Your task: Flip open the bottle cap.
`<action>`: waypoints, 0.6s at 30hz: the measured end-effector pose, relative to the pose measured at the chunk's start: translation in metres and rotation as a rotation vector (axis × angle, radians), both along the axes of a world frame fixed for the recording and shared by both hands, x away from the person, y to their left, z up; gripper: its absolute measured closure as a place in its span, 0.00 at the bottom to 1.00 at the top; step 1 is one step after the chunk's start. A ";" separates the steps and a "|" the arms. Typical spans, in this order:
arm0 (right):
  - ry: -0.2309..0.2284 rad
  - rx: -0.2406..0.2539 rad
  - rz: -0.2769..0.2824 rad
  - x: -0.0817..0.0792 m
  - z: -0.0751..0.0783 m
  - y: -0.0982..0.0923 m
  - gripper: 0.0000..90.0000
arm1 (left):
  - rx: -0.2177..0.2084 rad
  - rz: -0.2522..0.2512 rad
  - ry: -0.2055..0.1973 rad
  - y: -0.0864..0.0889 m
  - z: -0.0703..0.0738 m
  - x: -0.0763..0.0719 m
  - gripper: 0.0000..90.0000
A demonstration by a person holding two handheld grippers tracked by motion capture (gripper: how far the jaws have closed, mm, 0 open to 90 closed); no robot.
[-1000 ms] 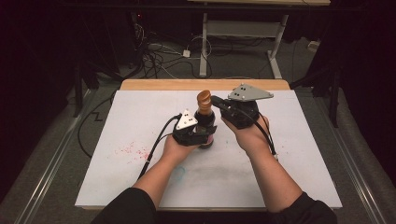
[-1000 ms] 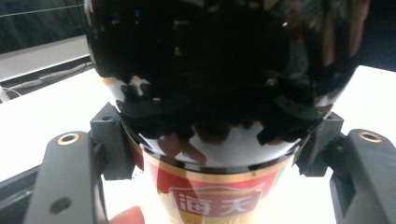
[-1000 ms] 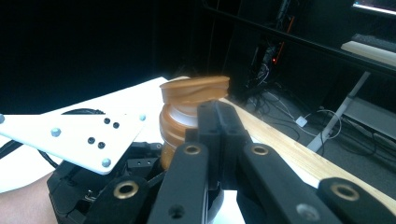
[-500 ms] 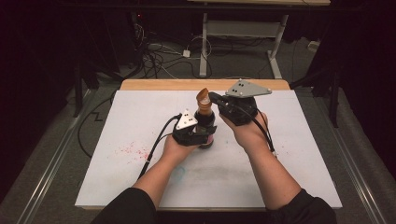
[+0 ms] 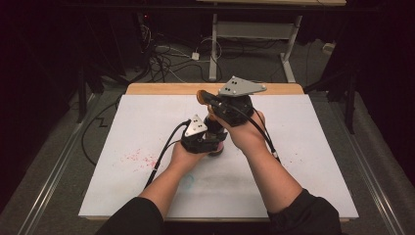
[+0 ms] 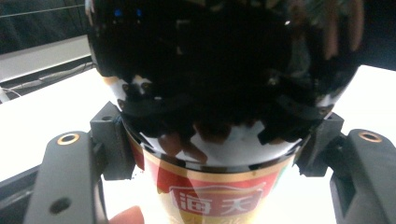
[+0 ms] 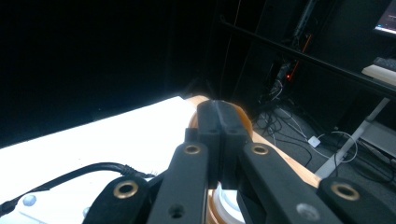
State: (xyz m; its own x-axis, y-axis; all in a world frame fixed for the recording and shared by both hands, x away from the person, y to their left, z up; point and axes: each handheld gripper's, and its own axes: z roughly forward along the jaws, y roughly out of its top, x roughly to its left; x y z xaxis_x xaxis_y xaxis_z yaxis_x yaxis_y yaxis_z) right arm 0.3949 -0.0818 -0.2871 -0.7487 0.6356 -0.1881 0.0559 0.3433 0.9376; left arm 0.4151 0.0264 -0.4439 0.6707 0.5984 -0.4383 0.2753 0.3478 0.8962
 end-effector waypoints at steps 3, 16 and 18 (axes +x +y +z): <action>0.000 0.003 -0.008 0.000 0.000 -0.006 1.00 | -0.003 0.001 0.001 0.000 0.000 0.000 0.32; 0.016 0.030 -0.053 -0.004 -0.009 -0.038 1.00 | -0.006 0.000 0.003 0.000 0.000 0.001 0.32; 0.025 0.041 -0.060 -0.004 -0.012 -0.044 1.00 | 0.000 -0.004 0.006 0.001 0.000 0.001 0.32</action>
